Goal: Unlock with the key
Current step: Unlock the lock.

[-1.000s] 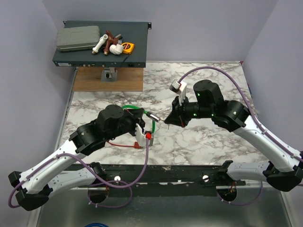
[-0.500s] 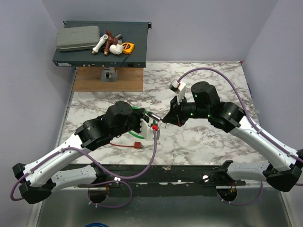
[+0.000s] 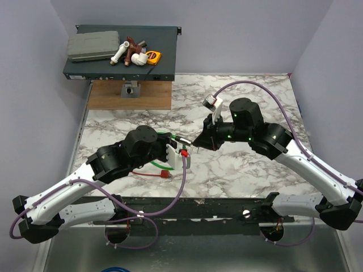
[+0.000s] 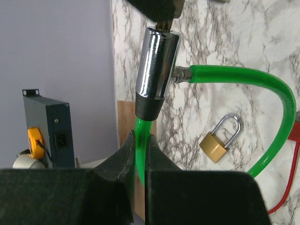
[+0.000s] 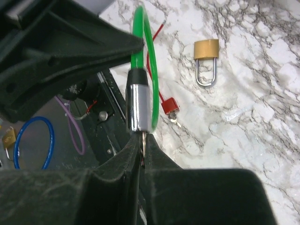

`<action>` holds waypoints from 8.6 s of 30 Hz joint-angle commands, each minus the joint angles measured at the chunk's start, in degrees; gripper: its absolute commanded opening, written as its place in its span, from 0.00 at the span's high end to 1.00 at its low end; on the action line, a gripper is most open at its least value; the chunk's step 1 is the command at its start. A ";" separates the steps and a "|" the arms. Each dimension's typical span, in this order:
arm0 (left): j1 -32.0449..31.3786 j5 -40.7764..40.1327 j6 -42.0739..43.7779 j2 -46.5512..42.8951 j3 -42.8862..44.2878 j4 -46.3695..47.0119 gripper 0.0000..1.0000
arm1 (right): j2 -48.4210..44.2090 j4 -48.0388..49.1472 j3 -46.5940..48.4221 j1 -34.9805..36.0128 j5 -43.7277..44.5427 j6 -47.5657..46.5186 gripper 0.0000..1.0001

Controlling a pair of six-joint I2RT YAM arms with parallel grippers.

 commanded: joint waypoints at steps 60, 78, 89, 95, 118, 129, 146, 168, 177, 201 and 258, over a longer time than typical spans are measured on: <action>18.57 45.74 -27.09 5.55 18.85 -15.12 0.01 | -17.26 21.40 -17.22 0.61 -12.02 -11.91 0.99; 20.62 54.29 -27.31 6.99 16.21 -14.76 0.44 | -14.34 21.57 -13.89 0.64 -14.78 -14.49 0.99; 20.64 46.21 -27.45 6.13 17.73 -12.75 1.00 | -12.09 19.34 -11.10 0.60 -14.65 -9.41 0.71; 20.57 39.26 -25.10 8.31 26.15 -25.95 1.00 | -9.97 7.78 -1.15 0.60 -9.53 -11.10 0.60; 22.51 38.72 -21.05 7.93 33.01 -45.77 1.00 | -6.41 21.39 -2.31 0.66 -18.05 -3.76 0.72; 22.92 42.61 -22.09 9.78 33.31 -45.07 1.00 | -3.19 25.82 -3.73 0.68 -24.89 0.94 0.66; 23.39 44.16 -22.57 10.87 34.27 -44.86 1.00 | -0.27 23.53 -2.92 0.66 -24.57 -0.19 0.81; 24.88 44.88 -23.71 9.56 33.59 -43.51 1.00 | 3.00 26.66 -3.47 0.60 -26.50 3.99 0.99; 23.27 42.38 -28.29 10.68 34.12 -39.31 1.00 | 4.01 30.98 -6.16 2.86 -22.91 6.67 0.99; 7.70 7.92 -23.48 14.63 36.38 -28.00 1.00 | 5.96 31.57 -6.32 3.92 -21.34 20.14 0.99; -9.66 -9.85 -1.26 12.59 30.39 2.02 1.00 | -11.93 36.55 -7.56 -27.79 -27.89 27.91 0.23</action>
